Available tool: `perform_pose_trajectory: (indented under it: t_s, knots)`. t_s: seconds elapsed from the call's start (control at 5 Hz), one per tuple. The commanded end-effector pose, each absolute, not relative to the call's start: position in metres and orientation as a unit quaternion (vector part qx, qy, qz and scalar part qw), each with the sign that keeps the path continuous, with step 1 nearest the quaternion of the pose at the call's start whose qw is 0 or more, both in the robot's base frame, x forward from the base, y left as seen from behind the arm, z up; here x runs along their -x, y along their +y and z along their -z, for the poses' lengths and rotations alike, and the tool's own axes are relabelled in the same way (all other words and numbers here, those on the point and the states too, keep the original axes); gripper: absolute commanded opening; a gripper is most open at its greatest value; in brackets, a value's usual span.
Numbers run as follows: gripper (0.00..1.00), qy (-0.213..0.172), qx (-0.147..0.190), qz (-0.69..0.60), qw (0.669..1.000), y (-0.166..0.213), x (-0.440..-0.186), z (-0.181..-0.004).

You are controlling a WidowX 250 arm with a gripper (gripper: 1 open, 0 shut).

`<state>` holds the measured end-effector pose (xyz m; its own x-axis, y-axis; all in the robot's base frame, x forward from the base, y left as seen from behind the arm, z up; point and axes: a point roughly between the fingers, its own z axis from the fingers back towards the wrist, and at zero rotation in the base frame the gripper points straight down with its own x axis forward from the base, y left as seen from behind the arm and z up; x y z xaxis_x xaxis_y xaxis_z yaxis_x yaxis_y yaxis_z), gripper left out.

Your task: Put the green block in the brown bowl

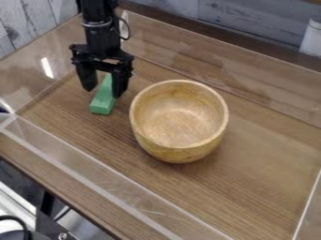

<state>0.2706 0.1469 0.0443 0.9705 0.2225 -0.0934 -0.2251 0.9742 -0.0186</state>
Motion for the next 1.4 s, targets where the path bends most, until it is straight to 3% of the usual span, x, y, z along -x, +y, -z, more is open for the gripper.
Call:
perform_pose_trajectory:
  t_s: [0.0, 0.2, 0.4, 0.6, 1.0, 1.2]
  knots:
    - [1.00, 0.026, 0.000, -0.121, 0.992, 0.156, -0.280, -0.050]
    - [0.00, 0.030, -0.002, -0.124, 0.992, 0.157, -0.281, -0.042]
    - [0.00, 0.029, 0.000, -0.125, 0.992, 0.155, -0.281, -0.041]
    - [0.00, 0.022, 0.007, -0.126, 0.992, 0.153, -0.282, -0.052]
    - [0.00, -0.001, 0.023, -0.127, 0.992, 0.147, -0.282, -0.084]
    - [0.00, -0.019, 0.036, -0.125, 0.991, 0.141, -0.282, -0.110]
